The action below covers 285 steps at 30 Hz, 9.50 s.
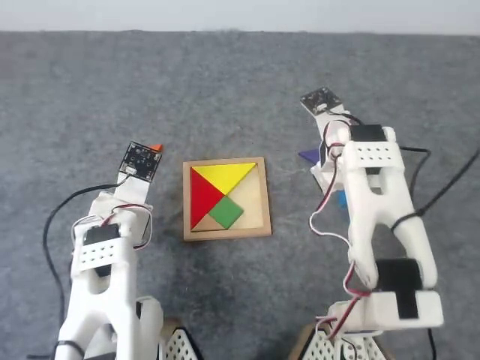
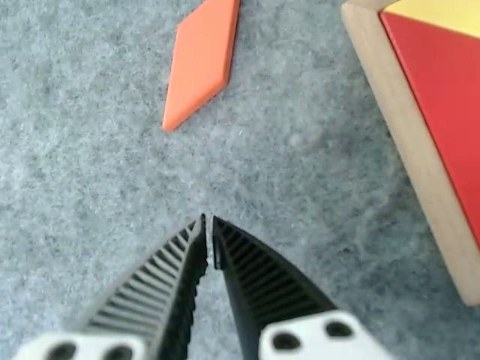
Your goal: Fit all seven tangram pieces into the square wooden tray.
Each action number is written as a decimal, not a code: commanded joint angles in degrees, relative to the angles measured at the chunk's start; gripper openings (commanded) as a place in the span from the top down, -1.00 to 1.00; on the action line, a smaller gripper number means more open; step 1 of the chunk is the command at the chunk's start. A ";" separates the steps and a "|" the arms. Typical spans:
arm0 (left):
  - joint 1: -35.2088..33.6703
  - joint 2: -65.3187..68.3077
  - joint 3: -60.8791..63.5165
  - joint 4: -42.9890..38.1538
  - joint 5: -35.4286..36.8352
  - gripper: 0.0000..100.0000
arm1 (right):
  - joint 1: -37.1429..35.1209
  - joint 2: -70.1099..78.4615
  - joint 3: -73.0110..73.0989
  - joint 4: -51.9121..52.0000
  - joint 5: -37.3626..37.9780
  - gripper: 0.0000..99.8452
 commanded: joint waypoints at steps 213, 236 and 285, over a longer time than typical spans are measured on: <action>-0.09 -1.93 -0.04 -1.23 -0.79 0.97 | -4.35 69.76 -84.04 26.42 27.25 0.52; -0.09 -1.93 -0.04 -1.23 -0.79 0.97 | -4.26 69.76 -84.40 25.98 22.68 0.72; -0.18 -1.93 -0.04 -1.23 -0.79 0.97 | 9.63 44.35 -91.60 30.37 -22.15 0.72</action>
